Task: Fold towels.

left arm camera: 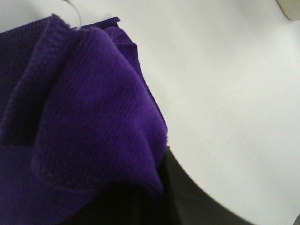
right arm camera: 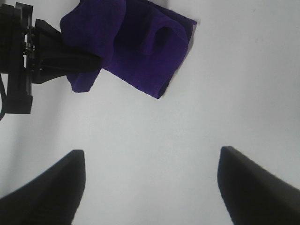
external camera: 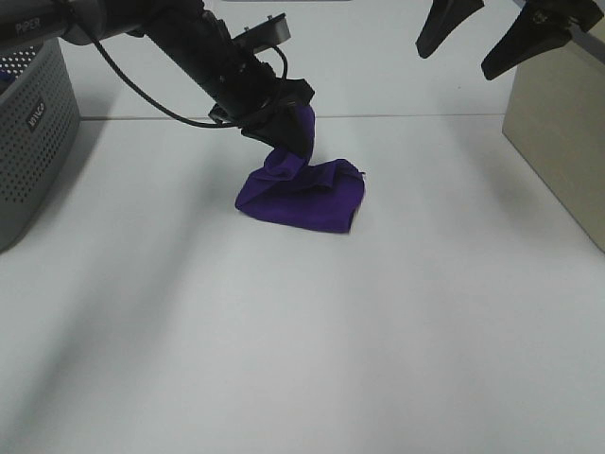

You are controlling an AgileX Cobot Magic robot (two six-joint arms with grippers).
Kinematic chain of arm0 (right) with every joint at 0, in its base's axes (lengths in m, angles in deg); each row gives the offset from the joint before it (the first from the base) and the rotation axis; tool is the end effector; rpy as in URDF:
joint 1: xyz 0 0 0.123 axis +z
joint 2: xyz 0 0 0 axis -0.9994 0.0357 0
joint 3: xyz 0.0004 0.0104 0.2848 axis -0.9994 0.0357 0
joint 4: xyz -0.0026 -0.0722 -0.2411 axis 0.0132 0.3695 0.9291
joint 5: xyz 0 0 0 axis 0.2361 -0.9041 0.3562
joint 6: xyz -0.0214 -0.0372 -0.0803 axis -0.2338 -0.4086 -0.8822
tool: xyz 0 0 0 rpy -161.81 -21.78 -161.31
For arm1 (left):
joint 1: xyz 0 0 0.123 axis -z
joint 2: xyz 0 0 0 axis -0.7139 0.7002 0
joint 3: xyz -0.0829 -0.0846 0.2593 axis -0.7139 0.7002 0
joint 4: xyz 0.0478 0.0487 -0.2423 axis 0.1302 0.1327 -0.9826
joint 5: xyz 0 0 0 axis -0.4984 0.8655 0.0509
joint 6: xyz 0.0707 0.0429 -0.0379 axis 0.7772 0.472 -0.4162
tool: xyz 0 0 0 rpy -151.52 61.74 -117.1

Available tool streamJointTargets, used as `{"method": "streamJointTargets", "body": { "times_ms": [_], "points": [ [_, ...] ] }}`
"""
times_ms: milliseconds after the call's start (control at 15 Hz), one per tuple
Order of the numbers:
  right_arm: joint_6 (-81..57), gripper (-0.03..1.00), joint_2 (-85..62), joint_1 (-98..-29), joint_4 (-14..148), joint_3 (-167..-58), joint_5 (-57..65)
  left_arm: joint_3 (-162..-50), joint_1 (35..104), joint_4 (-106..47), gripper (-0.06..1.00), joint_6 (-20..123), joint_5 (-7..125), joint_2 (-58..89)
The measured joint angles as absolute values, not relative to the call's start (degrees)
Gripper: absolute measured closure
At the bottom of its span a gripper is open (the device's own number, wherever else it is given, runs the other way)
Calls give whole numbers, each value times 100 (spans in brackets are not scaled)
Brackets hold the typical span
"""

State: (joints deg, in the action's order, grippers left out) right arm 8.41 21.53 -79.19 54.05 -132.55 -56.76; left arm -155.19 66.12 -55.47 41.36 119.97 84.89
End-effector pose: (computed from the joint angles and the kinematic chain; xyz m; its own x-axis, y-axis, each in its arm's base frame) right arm 0.3862 0.0897 0.3226 -0.9424 -0.0698 -0.3272 -0.1841 0.9247 0.3331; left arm 0.4749 -0.2344 0.1779 -0.8255 0.3774 -0.4196 0.5576 0.6604 -0.5030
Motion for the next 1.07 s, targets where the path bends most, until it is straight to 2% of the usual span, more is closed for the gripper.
{"method": "streamJointTargets", "body": {
  "times_ms": [200, 400, 533, 600, 667, 1067],
  "points": [
    [841, 20, 2153, -7919, 5399, -13255, -5676, -15519, 6658, -5547, 89, 4136, 11997, 8501],
    [841, 20, 2124, -7919, 5370, -13255, -5676, -15519, 6658, -5765, 80, 4119, 11911, 8684],
    [841, 20, 2107, -7919, 5365, -13255, -5676, -15519, 6750, -6275, 52, 4205, 11625, 8816],
    [841, 20, 2107, -7919, 5365, -13255, -5676, -15519, 6830, -6573, 43, 4411, 11493, 8822],
    [841, 20, 2107, -7919, 5365, -13255, -5676, -15519, 6910, -6796, 38, 4657, 11442, 8822],
    [841, 20, 2107, -7919, 5365, -13255, -5676, -15519, 6939, -6773, 36, 4973, 11465, 8822]
  ]
}}
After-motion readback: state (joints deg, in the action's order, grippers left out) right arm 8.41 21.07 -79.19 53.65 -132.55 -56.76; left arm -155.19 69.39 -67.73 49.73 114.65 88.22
